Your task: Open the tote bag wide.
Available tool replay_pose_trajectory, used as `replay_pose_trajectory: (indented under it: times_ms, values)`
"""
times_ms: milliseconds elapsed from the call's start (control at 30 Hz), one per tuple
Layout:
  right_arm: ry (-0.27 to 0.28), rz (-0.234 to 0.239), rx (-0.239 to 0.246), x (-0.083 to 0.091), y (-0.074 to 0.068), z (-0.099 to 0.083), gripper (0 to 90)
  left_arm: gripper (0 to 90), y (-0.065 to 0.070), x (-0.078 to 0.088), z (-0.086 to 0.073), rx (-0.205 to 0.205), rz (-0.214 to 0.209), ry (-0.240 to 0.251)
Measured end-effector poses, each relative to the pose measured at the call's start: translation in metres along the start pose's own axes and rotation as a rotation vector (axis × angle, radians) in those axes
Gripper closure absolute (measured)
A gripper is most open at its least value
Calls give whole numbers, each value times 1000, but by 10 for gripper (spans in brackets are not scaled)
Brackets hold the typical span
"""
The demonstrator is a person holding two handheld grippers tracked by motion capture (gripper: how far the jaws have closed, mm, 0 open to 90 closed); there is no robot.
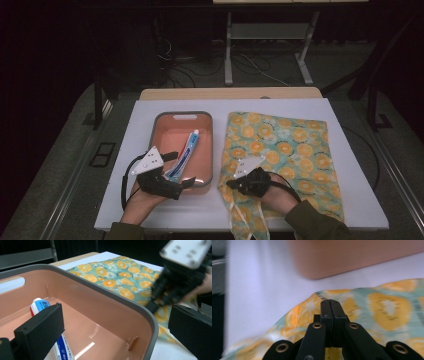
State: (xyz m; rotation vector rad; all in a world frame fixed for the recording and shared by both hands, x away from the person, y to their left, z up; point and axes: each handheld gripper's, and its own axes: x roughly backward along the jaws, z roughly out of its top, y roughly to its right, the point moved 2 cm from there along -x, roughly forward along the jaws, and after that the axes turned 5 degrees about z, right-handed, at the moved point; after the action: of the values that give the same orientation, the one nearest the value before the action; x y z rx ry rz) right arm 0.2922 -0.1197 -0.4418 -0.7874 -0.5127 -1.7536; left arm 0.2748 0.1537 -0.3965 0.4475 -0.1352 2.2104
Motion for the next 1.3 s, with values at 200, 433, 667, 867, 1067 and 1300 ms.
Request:
replay_pose_trajectory:
  times_ms: [200,433,667,867,1067,1300]
  values:
    - [9,-110,-96,4,45,12,899,0,0,0,0,3,0,1]
    - [23,-201,-211,4,92,28,899,0,0,0,0,6,-3,3]
    - [68,-143,-268,12,98,36,493,0,-1,0,0,7,-7,3]
    - [106,-129,-219,53,79,28,390,0,0,0,0,2,-1,1]
    - [114,-113,-206,87,63,3,377,0,0,0,0,1,1,-1]
    - [88,-82,-205,108,44,-55,395,0,0,0,0,3,1,0]
